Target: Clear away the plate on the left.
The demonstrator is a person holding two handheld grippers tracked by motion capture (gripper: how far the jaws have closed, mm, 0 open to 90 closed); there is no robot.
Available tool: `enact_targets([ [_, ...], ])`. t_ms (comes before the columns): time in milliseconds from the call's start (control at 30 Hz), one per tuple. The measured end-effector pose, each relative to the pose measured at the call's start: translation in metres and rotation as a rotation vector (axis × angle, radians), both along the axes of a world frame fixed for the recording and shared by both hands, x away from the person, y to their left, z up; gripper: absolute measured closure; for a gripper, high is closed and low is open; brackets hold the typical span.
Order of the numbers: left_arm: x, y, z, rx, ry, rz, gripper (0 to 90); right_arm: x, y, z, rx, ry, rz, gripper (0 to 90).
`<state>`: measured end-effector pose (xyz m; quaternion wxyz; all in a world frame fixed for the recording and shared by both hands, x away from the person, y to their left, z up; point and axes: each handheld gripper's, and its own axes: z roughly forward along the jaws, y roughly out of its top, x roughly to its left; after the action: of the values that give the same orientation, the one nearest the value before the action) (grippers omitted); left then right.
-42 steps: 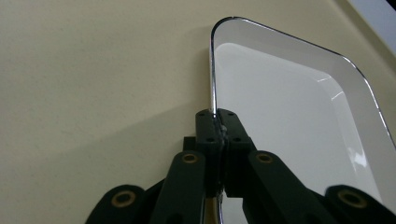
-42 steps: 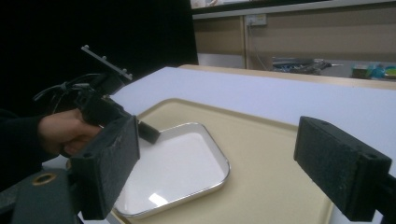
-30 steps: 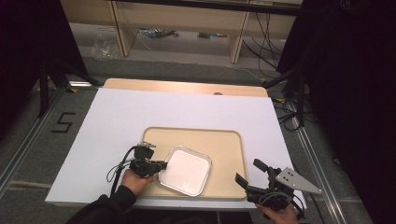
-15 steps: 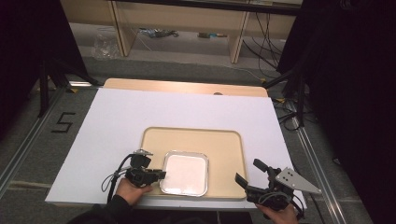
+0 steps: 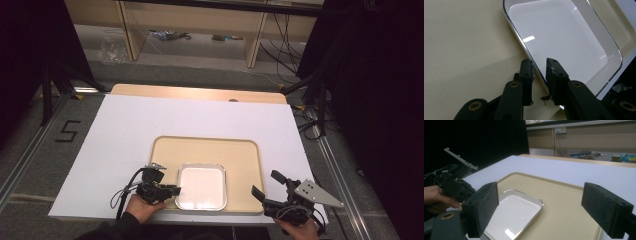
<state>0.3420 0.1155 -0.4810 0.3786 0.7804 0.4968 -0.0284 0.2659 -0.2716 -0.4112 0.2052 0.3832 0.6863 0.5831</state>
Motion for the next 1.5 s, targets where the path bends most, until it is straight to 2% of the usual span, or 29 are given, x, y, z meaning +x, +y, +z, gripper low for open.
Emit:
enact_targets([
  [67,0.0,-0.001,0.0,0.003,0.002,-0.016,74.6,0.0,-0.001,0.001,-0.008,-0.011,-0.003,15.1],
  [100,-0.001,-0.002,0.001,0.006,-0.003,-0.011,74.4,-0.001,0.001,0.0,0.014,0.015,0.002,15.2],
  [200,-0.002,-0.006,0.0,-0.007,-0.004,-0.005,74.5,0.0,-0.001,0.0,-0.015,-0.013,-0.006,15.2],
  [267,-0.002,-0.006,0.001,0.007,-0.006,-0.027,74.3,-0.001,0.001,0.001,0.01,0.027,0.002,15.2],
  [300,-0.002,-0.007,0.001,0.011,-0.008,-0.033,74.2,0.0,0.0,0.0,0.012,-0.002,0.003,15.2],
  [400,-0.001,-0.008,0.0,0.003,-0.009,-0.024,73.3,0.0,-0.001,0.001,-0.007,-0.01,-0.001,15.1],
  [467,-0.003,-0.005,0.004,-0.034,-0.032,-0.016,68.2,0.0,0.001,0.0,0.012,0.005,0.003,15.2],
  [533,-0.002,-0.002,0.007,-0.04,-0.044,-0.02,60.8,0.0,0.0,0.0,-0.001,0.005,0.002,15.2],
  [567,-0.002,-0.001,0.011,-0.037,-0.068,-0.002,60.8,-0.001,0.001,0.0,0.015,0.023,0.002,15.2],
  [633,-0.003,0.002,0.016,-0.026,-0.097,0.01,49.0,-0.001,0.001,0.0,0.016,0.026,0.004,15.2],
  [667,-0.004,0.003,0.019,-0.045,-0.128,0.025,42.6,0.0,0.0,0.0,-0.001,0.005,0.002,15.2],
  [700,-0.005,0.004,0.021,-0.053,-0.146,0.034,40.0,-0.001,0.001,0.001,0.011,0.029,0.001,15.1],
  [767,-0.008,0.006,0.027,-0.049,-0.206,0.037,34.2,0.0,-0.001,0.0,-0.018,-0.013,-0.008,15.1],
  [800,-0.01,0.006,0.03,-0.061,-0.248,0.052,32.2,0.001,0.0,0.0,-0.004,-0.009,-0.003,15.2],
  [833,-0.01,0.006,0.03,-0.061,-0.248,0.052,29.2,0.0,0.001,-0.001,0.011,0.0,-0.001,15.1],
  [867,-0.013,0.008,0.034,-0.066,-0.29,0.06,26.4,-0.001,0.001,0.0,0.017,0.028,0.003,15.2],
  [900,-0.014,0.009,0.036,-0.074,-0.307,0.065,24.7,0.0,0.0,0.0,-0.001,0.001,-0.005,15.1],
  [933,-0.015,0.011,0.038,-0.08,-0.322,0.073,23.0,-0.001,0.001,0.0,0.019,0.028,0.005,15.1],
  [1000,-0.017,0.014,0.04,-0.091,-0.331,0.083,19.4,0.0,0.0,0.0,-0.002,0.007,0.0,15.2],
  [1033,-0.017,0.016,0.04,-0.101,-0.339,0.086,18.1,-0.001,0.001,0.0,0.018,0.027,0.006,15.2],
  [1067,-0.018,0.016,0.041,-0.103,-0.347,0.094,16.4,-0.001,0.0,0.001,-0.007,0.015,-0.009,15.2],
  [1133,-0.018,0.018,0.042,-0.107,-0.353,0.09,15.2,-0.001,0.001,0.0,0.018,0.027,0.001,15.2],
  [1167,-0.019,0.02,0.043,-0.124,-0.362,0.079,15.1,0.0,0.001,-0.001,0.011,0.002,0.0,15.2],
  [1233,-0.019,0.022,0.043,-0.122,-0.388,0.07,15.0,-0.001,0.001,0.0,0.018,0.019,0.001,15.1],
  [1300,-0.02,0.024,0.044,-0.113,-0.404,0.074,15.0,0.0,0.001,-0.001,0.014,0.004,0.002,15.1],
  [1367,-0.02,0.026,0.044,-0.123,-0.406,0.077,15.0,0.0,0.0,0.0,0.004,0.01,0.0,15.1],
  [1400,-0.02,0.026,0.045,-0.112,-0.412,0.074,15.0,-0.001,0.001,0.0,0.029,0.02,0.005,15.2],
  [1467,-0.021,0.027,0.045,-0.111,-0.412,0.078,15.0,-0.001,0.001,0.0,0.031,0.018,0.006,15.1],
  [1500,-0.021,0.028,0.044,-0.11,-0.41,0.074,15.1,0.0,0.001,-0.001,0.014,0.006,-0.001,15.2],
])
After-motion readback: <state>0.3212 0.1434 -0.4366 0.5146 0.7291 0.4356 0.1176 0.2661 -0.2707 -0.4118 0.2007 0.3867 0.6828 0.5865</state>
